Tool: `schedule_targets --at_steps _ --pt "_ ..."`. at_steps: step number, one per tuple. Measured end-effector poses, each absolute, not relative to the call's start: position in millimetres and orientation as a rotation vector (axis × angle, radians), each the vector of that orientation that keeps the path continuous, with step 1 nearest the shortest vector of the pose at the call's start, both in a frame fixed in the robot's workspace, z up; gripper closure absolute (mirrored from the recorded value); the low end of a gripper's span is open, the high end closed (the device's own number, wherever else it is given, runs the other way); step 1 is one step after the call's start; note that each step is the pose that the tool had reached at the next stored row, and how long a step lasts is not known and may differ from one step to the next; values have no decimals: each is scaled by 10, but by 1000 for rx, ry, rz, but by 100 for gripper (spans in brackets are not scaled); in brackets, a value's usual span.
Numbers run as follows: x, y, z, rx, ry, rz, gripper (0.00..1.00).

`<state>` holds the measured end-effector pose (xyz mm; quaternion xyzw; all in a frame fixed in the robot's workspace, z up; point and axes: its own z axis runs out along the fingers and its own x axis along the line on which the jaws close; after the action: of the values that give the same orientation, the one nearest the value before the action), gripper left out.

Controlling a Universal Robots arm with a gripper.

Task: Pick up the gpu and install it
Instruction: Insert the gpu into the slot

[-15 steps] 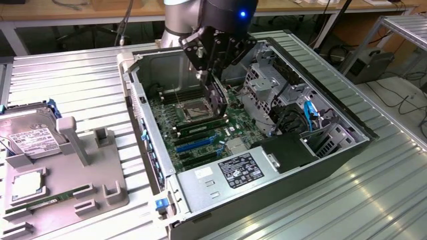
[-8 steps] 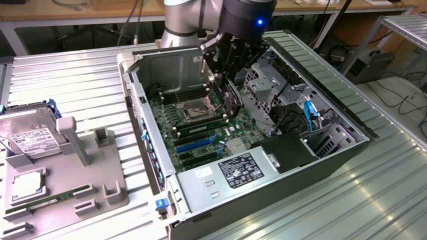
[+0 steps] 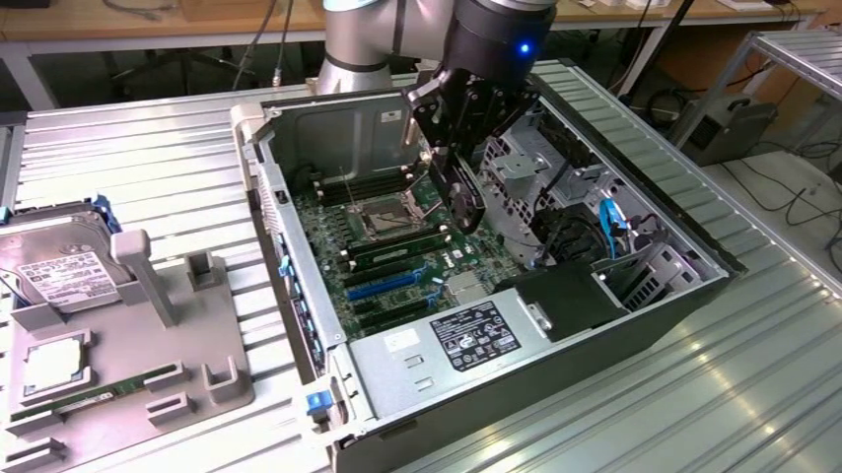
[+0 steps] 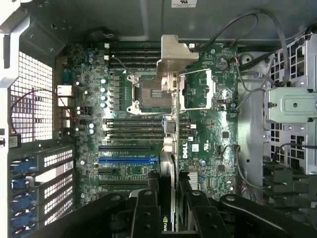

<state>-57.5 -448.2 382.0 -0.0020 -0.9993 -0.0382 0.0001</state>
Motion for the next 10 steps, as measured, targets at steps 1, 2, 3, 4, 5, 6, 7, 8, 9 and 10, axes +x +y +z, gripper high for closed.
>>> schedule_targets --at_steps 1,2,3,4,5,6,7,8,9,10 --pt "-575 -4482 3821 -6 -3139 -120 74" --pt "-575 -4482 3820 -6 -3139 -120 74" --pt "-575 -4482 3821 -6 -3139 -120 74" --pt "-575 -4482 3820 -6 -3139 -120 74" --pt "-575 -4482 3820 -6 -3139 -120 74" --pt "-575 -4482 3820 -6 -3139 -120 74" --pt "-575 -4482 3820 -6 -3139 -120 74" --pt "-575 -4482 3820 -6 -3139 -120 74" --pt "-575 -4482 3820 -6 -3139 -120 74" --pt "-575 -4482 3820 -6 -3139 -120 74"
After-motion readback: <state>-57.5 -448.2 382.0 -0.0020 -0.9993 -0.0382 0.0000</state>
